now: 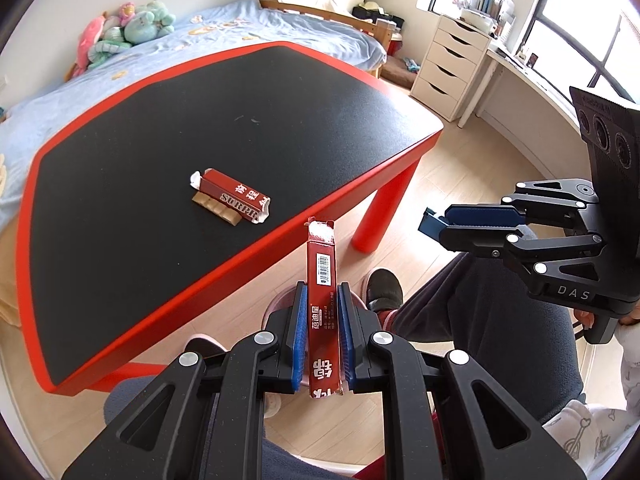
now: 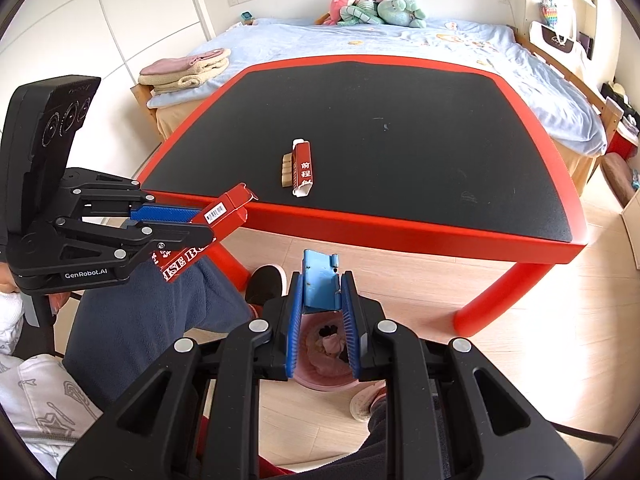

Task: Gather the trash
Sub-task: 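Carry red box with left tool while right tool carries blue clip over wastebasket, open both, then move both tools back over the table toward the small red box and clothespin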

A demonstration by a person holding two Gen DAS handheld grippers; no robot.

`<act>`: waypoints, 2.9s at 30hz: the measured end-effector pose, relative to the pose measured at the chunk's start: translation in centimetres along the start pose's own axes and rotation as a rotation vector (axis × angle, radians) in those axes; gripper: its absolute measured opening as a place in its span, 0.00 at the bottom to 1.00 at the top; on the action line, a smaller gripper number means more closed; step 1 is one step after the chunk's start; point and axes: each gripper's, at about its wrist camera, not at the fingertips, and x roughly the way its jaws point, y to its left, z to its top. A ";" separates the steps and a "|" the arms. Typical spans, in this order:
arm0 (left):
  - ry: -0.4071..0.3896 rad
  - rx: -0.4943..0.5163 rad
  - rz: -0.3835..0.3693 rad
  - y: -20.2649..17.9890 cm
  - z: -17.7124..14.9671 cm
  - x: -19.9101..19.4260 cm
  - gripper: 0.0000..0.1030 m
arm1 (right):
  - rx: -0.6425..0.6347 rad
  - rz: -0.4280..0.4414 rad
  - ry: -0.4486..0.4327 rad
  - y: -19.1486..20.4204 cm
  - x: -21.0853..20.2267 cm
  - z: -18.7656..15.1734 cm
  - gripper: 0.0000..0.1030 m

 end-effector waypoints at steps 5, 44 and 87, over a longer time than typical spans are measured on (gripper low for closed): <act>0.012 -0.001 -0.012 -0.5 -0.6 0.1 0.16 | 0.001 0.018 0.006 0.2 0.0 -0.3 0.19; -0.045 -0.188 0.161 6.7 0.6 -1.0 0.92 | -0.036 -0.005 0.015 1.1 4.9 3.5 0.96; 0.041 -0.289 0.136 12.9 3.8 5.8 0.92 | -0.145 -0.074 0.058 -1.1 16.0 8.8 0.95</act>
